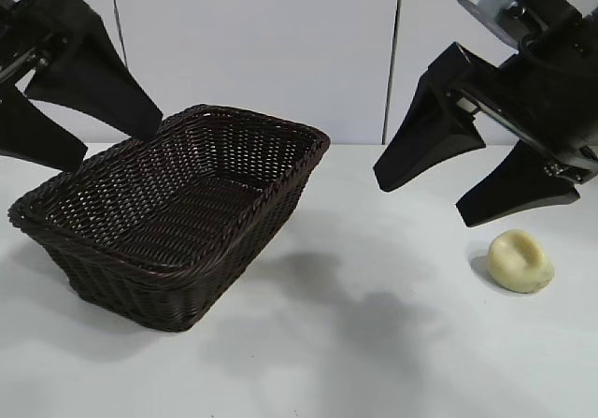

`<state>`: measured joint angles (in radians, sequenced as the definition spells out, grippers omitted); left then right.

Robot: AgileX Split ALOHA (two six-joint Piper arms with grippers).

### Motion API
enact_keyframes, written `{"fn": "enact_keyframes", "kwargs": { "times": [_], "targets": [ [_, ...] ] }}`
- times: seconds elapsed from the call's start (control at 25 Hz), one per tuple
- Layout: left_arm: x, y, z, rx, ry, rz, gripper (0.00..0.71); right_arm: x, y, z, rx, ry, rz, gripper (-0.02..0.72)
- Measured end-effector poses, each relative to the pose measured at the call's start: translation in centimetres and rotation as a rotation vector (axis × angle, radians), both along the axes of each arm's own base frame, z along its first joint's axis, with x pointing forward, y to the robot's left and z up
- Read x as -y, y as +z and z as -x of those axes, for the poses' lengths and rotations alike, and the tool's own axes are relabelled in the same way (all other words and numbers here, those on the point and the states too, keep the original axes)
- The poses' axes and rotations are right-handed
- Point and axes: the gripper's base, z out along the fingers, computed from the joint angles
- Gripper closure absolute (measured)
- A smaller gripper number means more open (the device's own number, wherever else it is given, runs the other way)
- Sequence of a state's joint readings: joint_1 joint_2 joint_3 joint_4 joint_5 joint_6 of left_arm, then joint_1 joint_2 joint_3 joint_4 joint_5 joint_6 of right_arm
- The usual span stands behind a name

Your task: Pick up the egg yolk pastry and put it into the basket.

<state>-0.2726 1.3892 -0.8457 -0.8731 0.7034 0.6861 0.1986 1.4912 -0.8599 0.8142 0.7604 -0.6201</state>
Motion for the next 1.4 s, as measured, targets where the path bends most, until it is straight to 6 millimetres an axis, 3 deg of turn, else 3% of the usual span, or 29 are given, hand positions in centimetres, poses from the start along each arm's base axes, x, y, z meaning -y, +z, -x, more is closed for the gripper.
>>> {"fn": "enact_keyframes", "kwargs": {
  "times": [0.8, 1.04, 1.4],
  "targets": [
    [0.1, 0.3, -0.2, -0.033, 0.049, 0.031, 0.095, 0.0, 0.0, 0.0, -0.001, -0.003, -0.004, 0.039],
    [0.2, 2.4, -0.8, -0.189, 0.233, 0.108, 0.095, -0.1, 0.1, 0.0, -0.003, -0.008, -0.013, 0.039],
    [-2.0, 1.5, -1.3, -0.356, 0.664, 0.023, 0.103, -0.1, 0.1, 0.0, -0.003, -0.008, -0.013, 0.039]
  ]
}}
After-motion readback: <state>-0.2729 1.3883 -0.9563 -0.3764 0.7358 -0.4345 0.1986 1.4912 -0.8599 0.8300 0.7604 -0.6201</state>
